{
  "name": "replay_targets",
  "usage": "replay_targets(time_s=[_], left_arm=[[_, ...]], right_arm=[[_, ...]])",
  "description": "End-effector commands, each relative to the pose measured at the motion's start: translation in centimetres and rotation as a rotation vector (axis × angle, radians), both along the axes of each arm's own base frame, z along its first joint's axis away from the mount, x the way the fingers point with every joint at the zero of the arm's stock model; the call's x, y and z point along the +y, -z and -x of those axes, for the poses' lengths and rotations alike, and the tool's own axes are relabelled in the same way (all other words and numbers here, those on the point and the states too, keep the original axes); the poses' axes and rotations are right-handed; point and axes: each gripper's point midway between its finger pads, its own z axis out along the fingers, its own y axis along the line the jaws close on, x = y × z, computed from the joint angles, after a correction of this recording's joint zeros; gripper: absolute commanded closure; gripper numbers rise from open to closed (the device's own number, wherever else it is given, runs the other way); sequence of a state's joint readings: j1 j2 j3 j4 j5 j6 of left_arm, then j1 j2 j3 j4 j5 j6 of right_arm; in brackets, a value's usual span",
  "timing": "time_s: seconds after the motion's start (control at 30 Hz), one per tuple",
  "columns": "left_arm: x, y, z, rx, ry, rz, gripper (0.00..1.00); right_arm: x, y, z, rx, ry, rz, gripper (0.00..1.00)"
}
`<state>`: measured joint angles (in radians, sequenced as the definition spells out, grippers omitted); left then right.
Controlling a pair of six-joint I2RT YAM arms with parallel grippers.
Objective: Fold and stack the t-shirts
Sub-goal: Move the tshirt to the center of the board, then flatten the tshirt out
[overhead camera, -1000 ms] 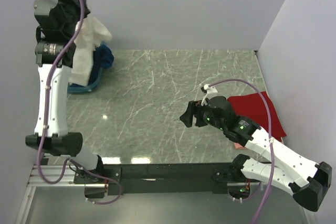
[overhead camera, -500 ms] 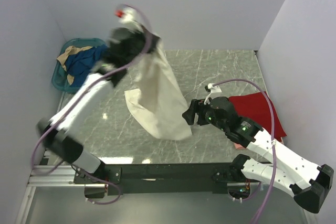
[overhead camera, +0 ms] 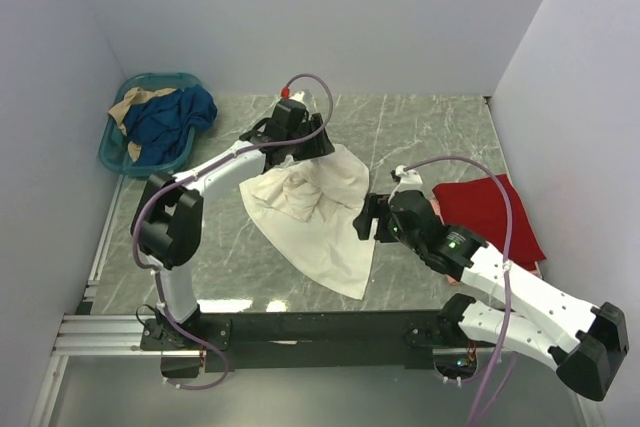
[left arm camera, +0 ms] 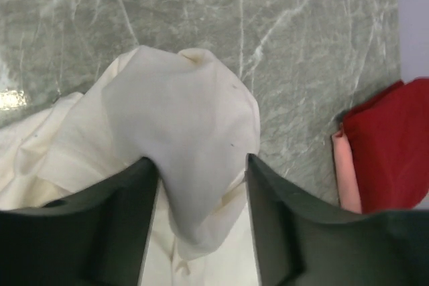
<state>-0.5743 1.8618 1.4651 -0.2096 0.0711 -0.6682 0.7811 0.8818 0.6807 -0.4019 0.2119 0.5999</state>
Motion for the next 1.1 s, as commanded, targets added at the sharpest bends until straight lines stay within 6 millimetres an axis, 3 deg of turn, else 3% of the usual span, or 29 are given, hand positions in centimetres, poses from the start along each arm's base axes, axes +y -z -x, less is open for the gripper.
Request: replay_targets(time_s=[0.0,0.03,0.1,0.13,0.17,0.2,0.23,0.3,0.33,0.5,0.57,0.7,0.8,0.97,1.07], left_arm=[[-1.1,-4.7,1.2,-0.078,0.058,0.093,0.34],[-0.8,-5.7,1.8,-0.094,0.057,0.109,0.3],[0.3,-4.7,2.9,-0.064,0.023,0.107,0.26],[1.0,-6.0,3.7,-0.083,0.01,0.123,0.26],[2.4,-4.4,4.3,-0.05,-0.055,0.096,0.26],[3.3,-4.1,4.8,-0.043,-0.088,0.09,0.26],[4.6,-3.4,6.5,-0.002,-0.121,0.092,0.26],[7.0,-2.5,7.1,-0.004,-0.22,0.057,0.24],[8.2,-1.5,8.5,0.032,-0.258,0.06,0.25],[10.4,1.9,11.8,0.109,-0.333,0.084,0.35],[11.2,3.8,13.0,0.153,-0.36,0.077,0.37],[11.7,5.8,13.4,0.176,-0.367,0.045,0.43],[11.8,6.7,12.4,0.169,-0.382,0.001,0.48],[12.5,9.6,10.6,0.204,-0.432,-0.137,0.6],[13.0,12.2,10.6,0.253,-0.451,-0.209,0.64]], right_arm=[[0.4,-1.7,-2.4,-0.057,0.066,-0.002,0.19],[0.7,-1.9,-2.7,-0.06,0.064,0.002,0.19],[1.1,-3.0,-3.7,-0.078,0.078,-0.001,0.19],[1.3,-2.6,-4.2,-0.069,0.074,0.022,0.21],[1.7,-2.8,-4.6,-0.077,0.07,0.023,0.21],[2.1,-3.6,-5.2,-0.091,0.069,0.017,0.21],[2.5,-3.1,-5.8,-0.085,0.057,0.043,0.21],[3.8,-3.4,-7.1,-0.09,0.03,0.07,0.23],[4.3,-3.5,-7.6,-0.091,0.019,0.079,0.24],[8.4,-3.7,-11.5,-0.083,-0.056,0.151,0.32],[8.7,-3.3,-12.9,-0.072,-0.037,0.21,0.32],[10.4,-2.5,-16.9,-0.067,-0.013,0.327,0.33],[10.4,-0.9,-18.8,-0.04,0.023,0.421,0.35],[8.2,2.3,-20.3,0.045,0.056,0.49,0.41],[6.5,4.4,-20.0,0.104,0.055,0.494,0.59]])
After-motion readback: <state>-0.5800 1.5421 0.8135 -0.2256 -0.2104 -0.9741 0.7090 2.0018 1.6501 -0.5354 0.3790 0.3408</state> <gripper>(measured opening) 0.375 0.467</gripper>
